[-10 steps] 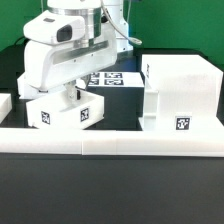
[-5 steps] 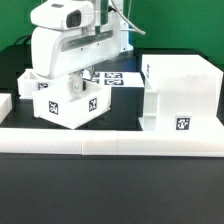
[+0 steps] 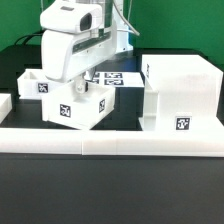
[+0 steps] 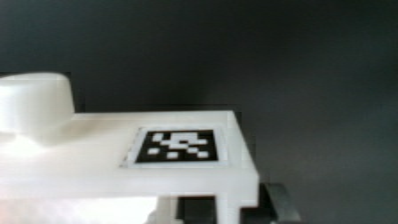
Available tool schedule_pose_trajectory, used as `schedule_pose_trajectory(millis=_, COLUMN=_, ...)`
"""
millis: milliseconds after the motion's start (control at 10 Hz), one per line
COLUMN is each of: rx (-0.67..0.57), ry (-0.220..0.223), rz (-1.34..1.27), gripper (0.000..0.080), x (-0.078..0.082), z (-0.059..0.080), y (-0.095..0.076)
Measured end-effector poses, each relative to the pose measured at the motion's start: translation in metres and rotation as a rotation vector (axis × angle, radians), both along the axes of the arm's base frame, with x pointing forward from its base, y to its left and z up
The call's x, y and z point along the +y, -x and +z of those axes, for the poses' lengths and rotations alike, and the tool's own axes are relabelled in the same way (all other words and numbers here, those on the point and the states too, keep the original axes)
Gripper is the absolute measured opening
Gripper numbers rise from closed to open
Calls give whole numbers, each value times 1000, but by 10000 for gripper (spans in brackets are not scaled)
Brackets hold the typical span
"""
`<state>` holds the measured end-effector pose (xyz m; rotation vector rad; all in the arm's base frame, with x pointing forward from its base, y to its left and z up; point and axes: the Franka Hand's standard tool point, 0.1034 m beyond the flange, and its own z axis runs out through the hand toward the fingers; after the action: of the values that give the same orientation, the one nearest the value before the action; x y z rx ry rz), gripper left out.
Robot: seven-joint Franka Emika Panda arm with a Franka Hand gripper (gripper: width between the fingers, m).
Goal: Assemble drawer
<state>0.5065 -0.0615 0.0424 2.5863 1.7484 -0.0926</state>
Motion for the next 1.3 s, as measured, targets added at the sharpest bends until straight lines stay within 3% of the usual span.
schedule_pose_trajectory(millis=400, rx=22, ry=3, rz=298, gripper=46, x=-5, z=-3, y=-2)
schedule_pose_trajectory(millis=700, rx=24, ry=4, rz=274, gripper=46, x=-5, z=-4, y=-1)
schedule_pose_trajectory(millis=1000, rx=-5, ry=3, rz=201, gripper=46, x=13, z=5, y=-15)
schedule_pose_trajectory(millis=1300, rx=-31, ry=7, rz=196, gripper=46, x=11, z=1, y=-15)
